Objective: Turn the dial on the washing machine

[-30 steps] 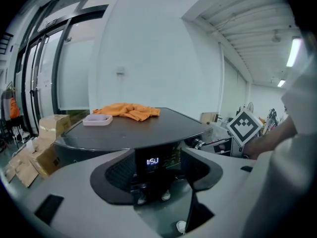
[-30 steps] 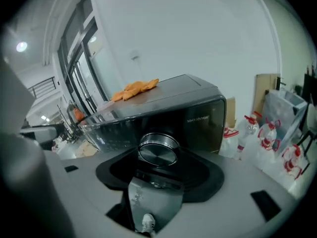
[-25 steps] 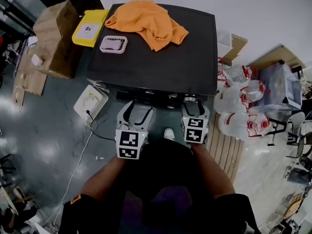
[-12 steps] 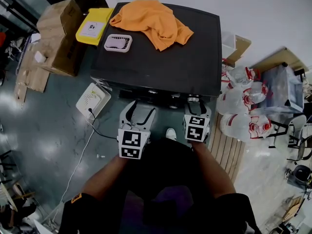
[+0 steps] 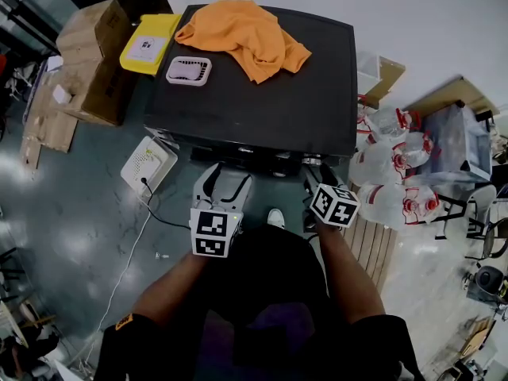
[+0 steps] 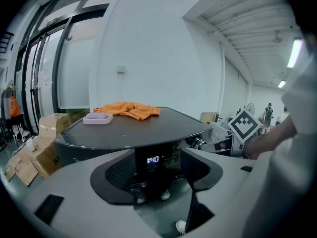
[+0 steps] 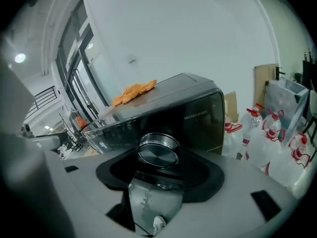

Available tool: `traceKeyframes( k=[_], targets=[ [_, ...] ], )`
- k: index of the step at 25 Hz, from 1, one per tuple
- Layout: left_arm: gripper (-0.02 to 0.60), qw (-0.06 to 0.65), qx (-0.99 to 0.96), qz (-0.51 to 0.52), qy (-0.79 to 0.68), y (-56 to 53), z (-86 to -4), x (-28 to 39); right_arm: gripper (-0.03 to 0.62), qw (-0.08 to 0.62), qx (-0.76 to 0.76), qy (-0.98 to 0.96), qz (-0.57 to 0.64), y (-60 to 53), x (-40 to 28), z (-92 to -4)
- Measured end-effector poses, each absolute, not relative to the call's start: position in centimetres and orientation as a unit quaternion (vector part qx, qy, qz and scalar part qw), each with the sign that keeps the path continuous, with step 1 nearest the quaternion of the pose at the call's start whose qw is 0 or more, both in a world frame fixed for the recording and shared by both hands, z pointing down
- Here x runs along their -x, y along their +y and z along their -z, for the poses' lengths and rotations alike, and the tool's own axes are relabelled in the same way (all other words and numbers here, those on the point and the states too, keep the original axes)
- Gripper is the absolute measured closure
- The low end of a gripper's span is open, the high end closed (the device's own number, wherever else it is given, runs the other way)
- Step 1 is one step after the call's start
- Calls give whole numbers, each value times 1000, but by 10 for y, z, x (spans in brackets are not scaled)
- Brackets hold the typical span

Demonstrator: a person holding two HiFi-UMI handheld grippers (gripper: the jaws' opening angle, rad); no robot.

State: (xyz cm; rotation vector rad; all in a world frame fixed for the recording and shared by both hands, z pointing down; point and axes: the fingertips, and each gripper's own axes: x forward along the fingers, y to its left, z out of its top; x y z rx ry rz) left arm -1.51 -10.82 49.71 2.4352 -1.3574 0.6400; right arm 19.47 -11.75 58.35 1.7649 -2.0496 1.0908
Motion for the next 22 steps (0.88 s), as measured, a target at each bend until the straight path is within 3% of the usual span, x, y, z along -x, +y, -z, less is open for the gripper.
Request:
traceKeyframes(
  k=[3,10,17,22],
  targets=[
    [291,136,-844,-223,-469,-107,-497,14,327,141,-608,-700,-347,-116,-194,-583],
    [291,130,-842,-229,-471,-105,-498,17,299,286,-631,-689,-211,-112,-182,-581],
    [291,126,-842,-236,-469,-102,-499,19,299,304,-639,-678,-201,-113,-183,-581],
    [291,126,-842,-236,-468,-103,-499,21,335,267,-644,-677,-236,-114,-190,-585]
  ],
)
